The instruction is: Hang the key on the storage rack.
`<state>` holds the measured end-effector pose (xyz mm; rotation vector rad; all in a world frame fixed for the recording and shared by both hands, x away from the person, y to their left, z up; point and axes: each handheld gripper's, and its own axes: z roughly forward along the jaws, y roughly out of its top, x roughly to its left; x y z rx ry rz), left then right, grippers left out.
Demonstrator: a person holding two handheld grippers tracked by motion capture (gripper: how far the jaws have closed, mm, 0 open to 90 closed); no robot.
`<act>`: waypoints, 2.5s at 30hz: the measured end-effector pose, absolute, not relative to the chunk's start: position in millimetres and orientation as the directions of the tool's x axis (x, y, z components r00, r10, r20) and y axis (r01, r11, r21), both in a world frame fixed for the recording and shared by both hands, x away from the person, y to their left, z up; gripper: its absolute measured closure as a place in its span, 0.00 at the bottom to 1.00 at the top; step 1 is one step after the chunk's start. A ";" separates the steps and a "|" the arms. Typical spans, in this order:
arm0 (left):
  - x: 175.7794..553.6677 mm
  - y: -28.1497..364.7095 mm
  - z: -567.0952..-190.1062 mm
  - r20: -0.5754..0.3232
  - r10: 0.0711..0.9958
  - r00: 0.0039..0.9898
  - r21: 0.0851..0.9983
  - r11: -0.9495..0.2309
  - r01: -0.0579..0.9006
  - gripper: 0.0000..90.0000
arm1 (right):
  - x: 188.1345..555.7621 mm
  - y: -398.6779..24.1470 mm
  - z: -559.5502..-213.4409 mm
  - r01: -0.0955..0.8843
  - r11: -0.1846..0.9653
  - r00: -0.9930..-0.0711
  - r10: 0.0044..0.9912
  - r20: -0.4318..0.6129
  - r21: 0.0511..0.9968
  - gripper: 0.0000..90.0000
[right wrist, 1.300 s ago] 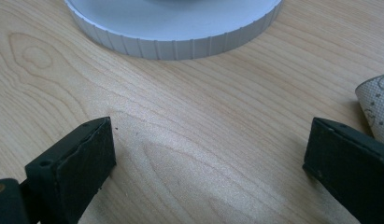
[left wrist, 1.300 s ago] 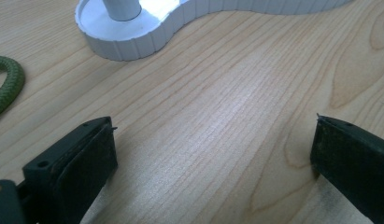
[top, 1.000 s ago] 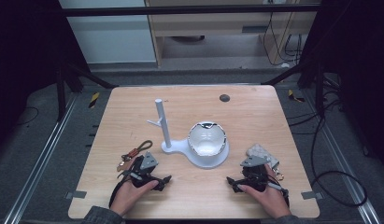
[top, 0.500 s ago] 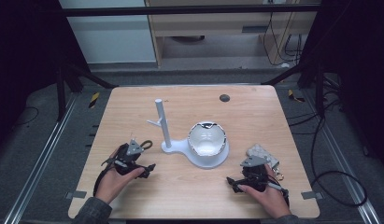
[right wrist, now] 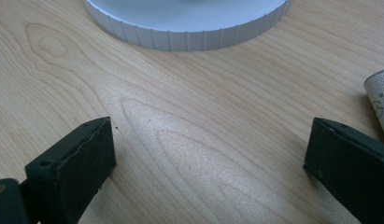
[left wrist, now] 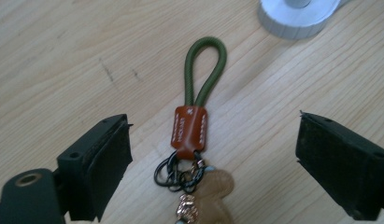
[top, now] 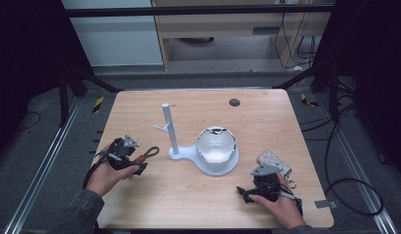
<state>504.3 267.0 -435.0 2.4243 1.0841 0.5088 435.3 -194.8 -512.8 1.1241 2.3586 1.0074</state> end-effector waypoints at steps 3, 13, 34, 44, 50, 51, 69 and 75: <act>507.6 272.0 -433.5 0.137 0.767 0.626 0.487 -0.603 0.632 0.21 | 435.0 -195.4 -513.2 0.528 0.444 -0.633 0.774 -0.013 0.724 0.02; 515.6 277.1 -436.2 0.084 0.783 0.616 0.430 -0.586 0.687 0.40 | 434.7 -195.1 -513.0 0.533 0.439 -0.631 0.776 -0.005 0.723 0.02; 543.7 266.6 -454.4 0.076 0.738 0.670 0.347 -0.650 0.677 0.61 | 434.7 -195.1 -513.0 0.533 0.439 -0.631 0.776 -0.005 0.723 0.02; 550.0 266.5 -461.9 0.061 0.735 0.675 0.325 -0.654 0.683 0.66 | 434.7 -195.2 -513.0 0.533 0.440 -0.631 0.776 -0.007 0.723 0.02; 552.4 266.6 -463.6 0.062 0.728 0.683 0.312 -0.664 0.680 0.68 | 434.7 -195.1 -513.0 0.534 0.438 -0.631 0.776 -0.004 0.723 0.02; 552.5 266.5 -463.9 0.061 0.726 0.685 0.311 -0.666 0.678 0.68 | 434.6 -195.1 -513.0 0.533 0.439 -0.631 0.775 -0.005 0.723 0.02; 533.4 274.1 -445.1 0.072 0.727 0.683 0.390 -0.651 0.651 0.73 | 434.4 -195.3 -513.1 0.530 0.441 -0.635 0.772 -0.006 0.724 0.02; 506.5 279.4 -424.8 0.078 0.723 0.686 0.498 -0.624 0.602 0.73 | 434.4 -195.3 -513.1 0.530 0.441 -0.635 0.772 -0.006 0.724 0.02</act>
